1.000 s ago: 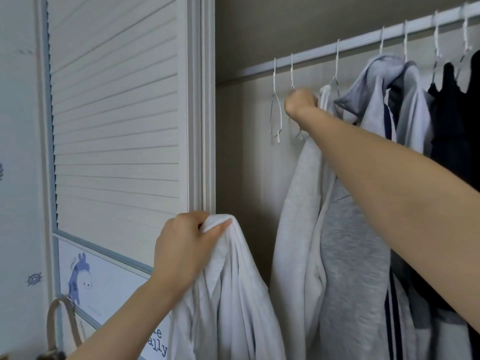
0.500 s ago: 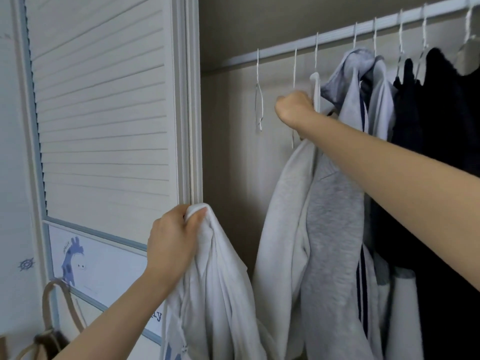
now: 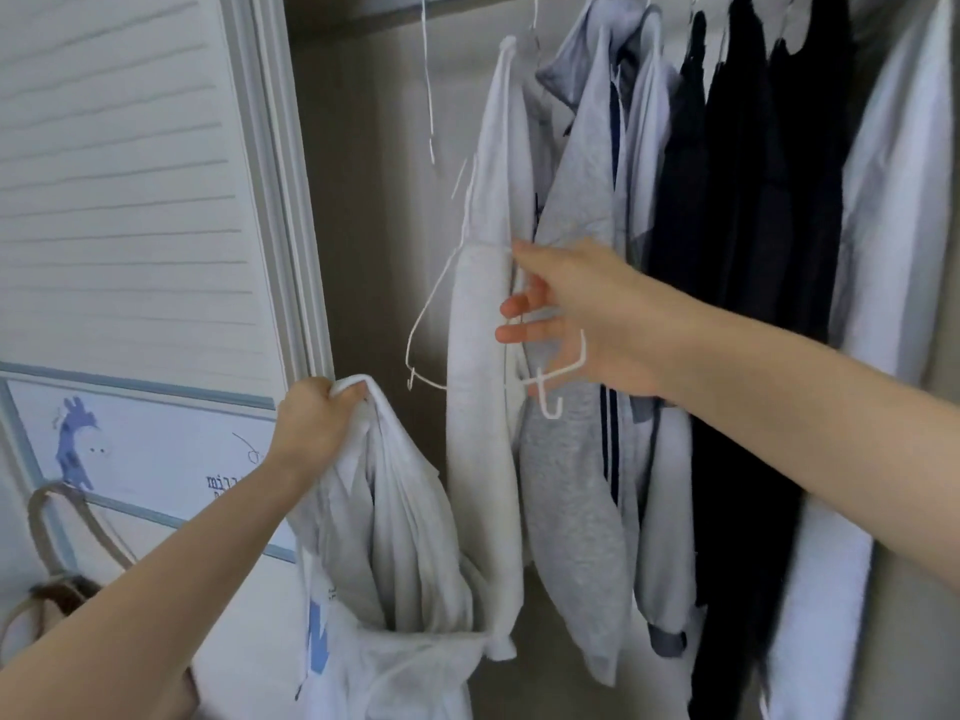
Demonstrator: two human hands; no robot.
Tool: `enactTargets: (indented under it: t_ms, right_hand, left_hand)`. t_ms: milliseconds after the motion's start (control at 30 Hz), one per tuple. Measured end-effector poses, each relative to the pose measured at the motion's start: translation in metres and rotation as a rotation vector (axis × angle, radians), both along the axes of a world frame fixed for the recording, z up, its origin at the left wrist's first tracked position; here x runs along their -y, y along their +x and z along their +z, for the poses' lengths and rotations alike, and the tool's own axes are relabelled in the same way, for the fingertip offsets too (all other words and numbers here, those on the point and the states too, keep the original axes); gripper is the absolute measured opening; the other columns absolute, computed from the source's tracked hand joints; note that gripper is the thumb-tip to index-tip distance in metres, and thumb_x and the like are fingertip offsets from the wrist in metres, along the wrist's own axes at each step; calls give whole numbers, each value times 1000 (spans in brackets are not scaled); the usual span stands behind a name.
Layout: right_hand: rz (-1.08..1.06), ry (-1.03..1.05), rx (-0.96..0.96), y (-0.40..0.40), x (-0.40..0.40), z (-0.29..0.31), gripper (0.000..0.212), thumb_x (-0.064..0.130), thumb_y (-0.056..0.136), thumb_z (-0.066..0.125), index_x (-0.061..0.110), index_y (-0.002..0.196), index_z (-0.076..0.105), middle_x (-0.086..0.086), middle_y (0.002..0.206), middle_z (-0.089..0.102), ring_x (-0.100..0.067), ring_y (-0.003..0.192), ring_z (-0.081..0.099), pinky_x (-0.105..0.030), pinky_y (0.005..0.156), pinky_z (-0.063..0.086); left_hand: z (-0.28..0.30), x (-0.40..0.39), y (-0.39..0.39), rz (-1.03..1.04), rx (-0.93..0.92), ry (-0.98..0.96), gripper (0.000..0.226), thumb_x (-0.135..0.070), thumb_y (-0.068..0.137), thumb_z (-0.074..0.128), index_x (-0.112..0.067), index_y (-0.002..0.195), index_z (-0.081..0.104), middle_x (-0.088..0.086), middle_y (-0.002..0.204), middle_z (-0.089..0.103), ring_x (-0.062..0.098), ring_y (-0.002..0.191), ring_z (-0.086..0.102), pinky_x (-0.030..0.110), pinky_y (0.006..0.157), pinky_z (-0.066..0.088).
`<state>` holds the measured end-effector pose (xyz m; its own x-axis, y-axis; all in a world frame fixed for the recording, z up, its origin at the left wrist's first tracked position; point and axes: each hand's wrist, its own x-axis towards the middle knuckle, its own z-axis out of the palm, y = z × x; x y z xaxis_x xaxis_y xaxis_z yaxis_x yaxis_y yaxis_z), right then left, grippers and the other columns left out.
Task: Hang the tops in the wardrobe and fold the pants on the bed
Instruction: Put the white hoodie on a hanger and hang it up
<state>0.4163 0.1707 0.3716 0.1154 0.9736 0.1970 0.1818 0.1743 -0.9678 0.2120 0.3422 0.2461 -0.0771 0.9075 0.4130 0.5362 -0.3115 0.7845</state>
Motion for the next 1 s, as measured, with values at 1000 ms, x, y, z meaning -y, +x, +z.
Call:
enactTargets:
  t_ms: [1000]
  right_hand:
    - [364, 46, -251, 106, 66, -176, 41, 44, 96, 48, 9, 77, 42, 1, 57, 26, -15, 49, 23, -41, 63, 34]
  left_hand:
    - [36, 114, 94, -195, -83, 489, 14, -11, 96, 53, -16, 96, 66, -4, 90, 67, 9, 82, 60, 26, 76, 47]
